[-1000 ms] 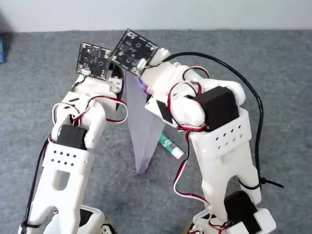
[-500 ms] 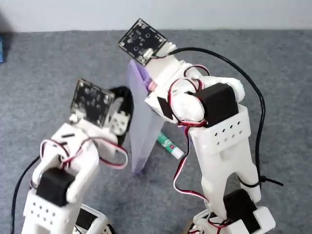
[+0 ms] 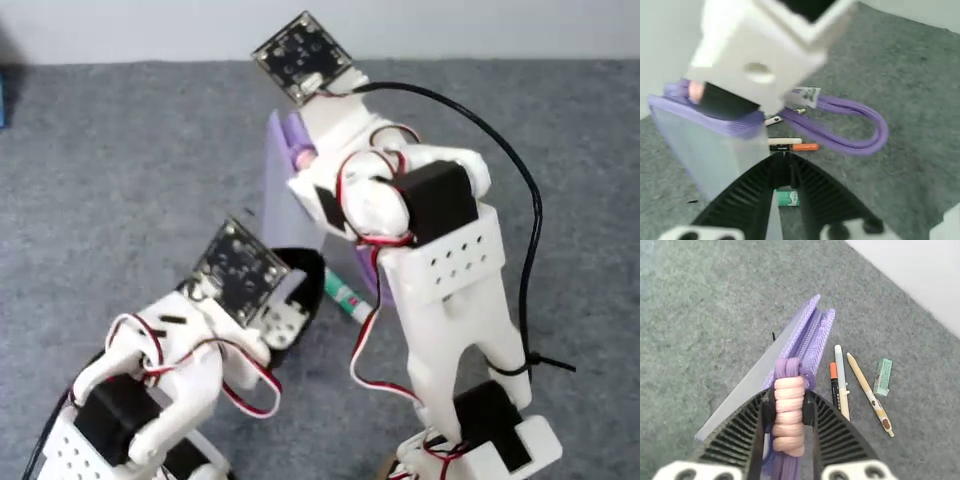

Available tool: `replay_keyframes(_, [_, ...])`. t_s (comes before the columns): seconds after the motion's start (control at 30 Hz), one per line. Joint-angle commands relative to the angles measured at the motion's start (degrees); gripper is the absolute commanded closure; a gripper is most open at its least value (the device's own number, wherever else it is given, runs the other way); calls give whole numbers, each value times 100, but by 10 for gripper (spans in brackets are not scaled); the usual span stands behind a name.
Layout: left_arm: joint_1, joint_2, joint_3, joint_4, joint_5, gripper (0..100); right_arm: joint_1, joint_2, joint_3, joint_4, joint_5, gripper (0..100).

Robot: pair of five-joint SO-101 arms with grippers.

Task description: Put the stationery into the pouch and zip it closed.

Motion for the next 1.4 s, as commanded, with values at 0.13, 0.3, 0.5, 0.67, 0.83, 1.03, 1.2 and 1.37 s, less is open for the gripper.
replay_keyframes(0.13, [360,-53,840,-343,-176,987,-382,251,62,13,-378,989])
replay_keyframes(0.3, [334,-62,1657,-958,-185,987,-418,251,44,119,-404,989])
replay_keyframes(0.5, [-457,-70,1982,-1011,-193,987,-382,251,-484,699,-308,990])
replay_keyframes(0.67, [-1336,-70,2018,-1336,-334,987,-338,13,-492,690,0,990])
replay_keyframes(0.83, [-2022,-62,2018,-1714,-334,987,-84,-66,-484,708,18,990])
replay_keyframes(1.03, [-2426,-62,2018,-1811,-334,987,-57,-110,-413,716,378,990])
replay_keyframes(1.2, [-2910,-62,2009,-1811,-308,987,-277,-391,88,708,492,990])
replay_keyframes(1.37, [-3165,-70,1657,-1670,-44,987,-629,-453,510,673,440,990])
